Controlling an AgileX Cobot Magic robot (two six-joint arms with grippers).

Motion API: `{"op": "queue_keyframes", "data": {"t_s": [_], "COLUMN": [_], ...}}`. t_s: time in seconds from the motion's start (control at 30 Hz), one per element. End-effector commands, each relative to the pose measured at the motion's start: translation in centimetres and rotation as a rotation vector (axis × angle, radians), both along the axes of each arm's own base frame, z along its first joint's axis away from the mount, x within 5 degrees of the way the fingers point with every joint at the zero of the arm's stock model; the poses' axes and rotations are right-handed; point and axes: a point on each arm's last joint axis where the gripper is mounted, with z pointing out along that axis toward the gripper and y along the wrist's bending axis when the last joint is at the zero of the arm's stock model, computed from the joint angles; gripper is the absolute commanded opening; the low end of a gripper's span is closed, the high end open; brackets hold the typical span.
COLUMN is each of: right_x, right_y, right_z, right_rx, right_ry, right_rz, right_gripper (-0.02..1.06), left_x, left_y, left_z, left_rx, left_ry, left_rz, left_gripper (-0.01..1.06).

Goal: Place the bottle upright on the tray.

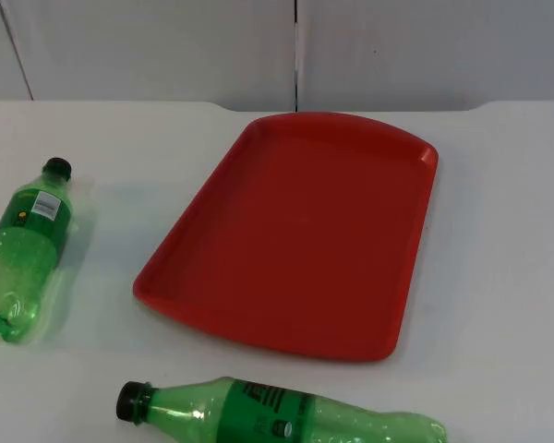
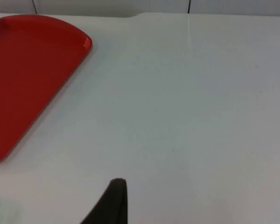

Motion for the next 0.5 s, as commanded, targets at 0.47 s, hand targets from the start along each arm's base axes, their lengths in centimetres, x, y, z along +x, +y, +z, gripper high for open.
{"op": "queue_keyframes", "data": {"t_s": [0.47], "right_x": [0.0], "right_y": [0.0], "right_z": [0.0], "right_rx": [0.002], "right_ry": [-0.009], "right_rz": [-0.004], "right_gripper": [1.05], "left_x": [2.3], "left_y": [-0.2], "left_z": [1.7], "left_rx": [-0.022], "left_ry": [0.080], "left_rz": [0.006], "left_gripper": [1.05]}}
